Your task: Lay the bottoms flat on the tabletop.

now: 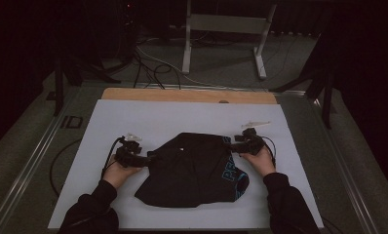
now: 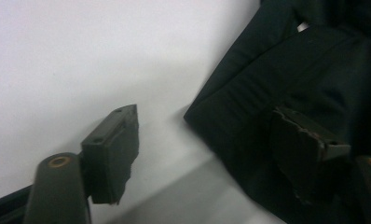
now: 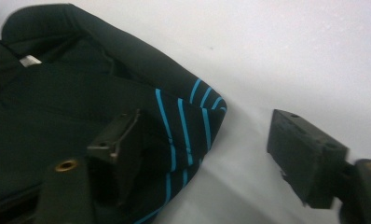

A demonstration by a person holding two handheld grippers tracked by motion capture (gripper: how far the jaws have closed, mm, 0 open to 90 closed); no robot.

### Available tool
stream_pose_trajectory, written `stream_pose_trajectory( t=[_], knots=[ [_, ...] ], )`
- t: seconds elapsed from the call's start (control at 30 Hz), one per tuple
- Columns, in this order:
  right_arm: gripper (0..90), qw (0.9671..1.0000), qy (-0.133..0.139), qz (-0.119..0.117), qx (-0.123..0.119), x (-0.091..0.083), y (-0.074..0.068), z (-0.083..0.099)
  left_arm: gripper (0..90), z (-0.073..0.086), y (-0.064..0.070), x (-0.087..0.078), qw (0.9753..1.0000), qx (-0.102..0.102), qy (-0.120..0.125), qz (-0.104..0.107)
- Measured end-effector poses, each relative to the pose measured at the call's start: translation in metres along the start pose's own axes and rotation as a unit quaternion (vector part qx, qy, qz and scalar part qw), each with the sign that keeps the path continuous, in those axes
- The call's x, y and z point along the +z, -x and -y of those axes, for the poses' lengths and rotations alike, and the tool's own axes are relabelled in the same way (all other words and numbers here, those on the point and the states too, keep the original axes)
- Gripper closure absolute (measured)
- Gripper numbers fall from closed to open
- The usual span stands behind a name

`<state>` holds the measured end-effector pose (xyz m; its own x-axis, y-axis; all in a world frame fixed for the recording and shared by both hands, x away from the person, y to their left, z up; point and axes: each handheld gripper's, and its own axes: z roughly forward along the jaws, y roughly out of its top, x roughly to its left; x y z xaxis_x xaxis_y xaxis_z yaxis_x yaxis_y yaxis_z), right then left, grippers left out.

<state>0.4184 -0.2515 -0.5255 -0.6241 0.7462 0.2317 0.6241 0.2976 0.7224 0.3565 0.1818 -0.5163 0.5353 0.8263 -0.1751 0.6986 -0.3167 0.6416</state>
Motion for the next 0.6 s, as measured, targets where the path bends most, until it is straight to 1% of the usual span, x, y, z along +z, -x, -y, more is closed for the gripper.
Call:
stream_pose_trajectory(
  t=[0.03,0.07,0.1,0.17,0.23,0.27,0.3,0.33,0.37,0.4,0.43,0.47,0.5,0.53,0.57,0.6],
  knots=[
    [32.5,1.0000,0.000,-0.004,0.000,0.001,0.000,0.000,30.8,0.000,0.000,0.000,1.0000,-0.002,0.003,0.003],
    [32.9,1.0000,0.000,-0.001,-0.001,0.002,0.000,0.000,33.2,0.000,-0.001,0.000,1.0000,-0.002,0.006,0.007],
    [35.5,1.0000,0.001,-0.004,-0.001,0.003,0.000,0.000,36.1,0.001,0.000,0.001,0.9999,0.001,0.010,0.008],
    [38.6,1.0000,-0.003,-0.005,-0.004,0.003,-0.001,-0.001,39.2,0.002,0.001,0.002,0.9999,0.007,0.012,0.001],
    [43.5,0.9999,-0.008,-0.001,-0.009,0.004,-0.001,-0.003,47.0,0.003,0.004,0.003,0.9998,0.012,0.015,0.004],
    [46.7,0.9999,-0.009,0.001,-0.006,0.004,-0.002,-0.003,47.7,0.003,0.005,0.004,0.9997,0.018,0.015,-0.002],
    [49.5,0.9999,-0.010,0.002,-0.003,0.004,-0.002,-0.004,49.7,0.003,0.007,0.004,0.9996,0.023,0.015,-0.004],
    [54.0,0.9999,-0.013,0.003,-0.010,0.004,-0.003,-0.004,54.0,0.002,0.008,0.004,0.9995,0.029,0.011,-0.005],
    [57.1,0.9996,-0.017,0.010,-0.019,0.004,-0.004,-0.005,55.5,0.002,0.009,0.004,0.9995,0.030,0.010,-0.008],
    [60.6,0.9996,-0.017,0.006,-0.021,0.005,-0.005,-0.005,58.1,0.002,0.009,0.004,0.9994,0.031,0.009,-0.013],
    [62.4,0.9995,-0.019,0.008,-0.026,0.005,-0.005,-0.005,61.8,0.002,0.009,0.004,0.9994,0.032,0.010,-0.008],
    [64.6,0.9993,-0.021,0.010,-0.029,0.005,-0.007,-0.005,63.4,0.003,0.009,0.003,0.9994,0.032,0.011,-0.009],
    [68.6,0.9991,-0.023,0.014,-0.034,0.005,-0.007,-0.005,66.5,0.003,0.009,0.003,0.9994,0.031,0.013,-0.009],
    [71.3,0.9989,-0.022,0.013,-0.039,0.004,-0.007,-0.006,70.2,0.003,0.010,0.003,0.9994,0.031,0.014,-0.005],
    [73.0,0.9991,-0.019,0.011,-0.037,0.004,-0.007,-0.006,73.0,0.004,0.011,0.003,0.9994,0.031,0.015,-0.006],
    [76.8,0.9991,-0.020,0.011,-0.035,0.003,-0.007,-0.006,75.0,0.004,0.011,0.003,0.9993,0.031,0.017,-0.006]
  ],
)
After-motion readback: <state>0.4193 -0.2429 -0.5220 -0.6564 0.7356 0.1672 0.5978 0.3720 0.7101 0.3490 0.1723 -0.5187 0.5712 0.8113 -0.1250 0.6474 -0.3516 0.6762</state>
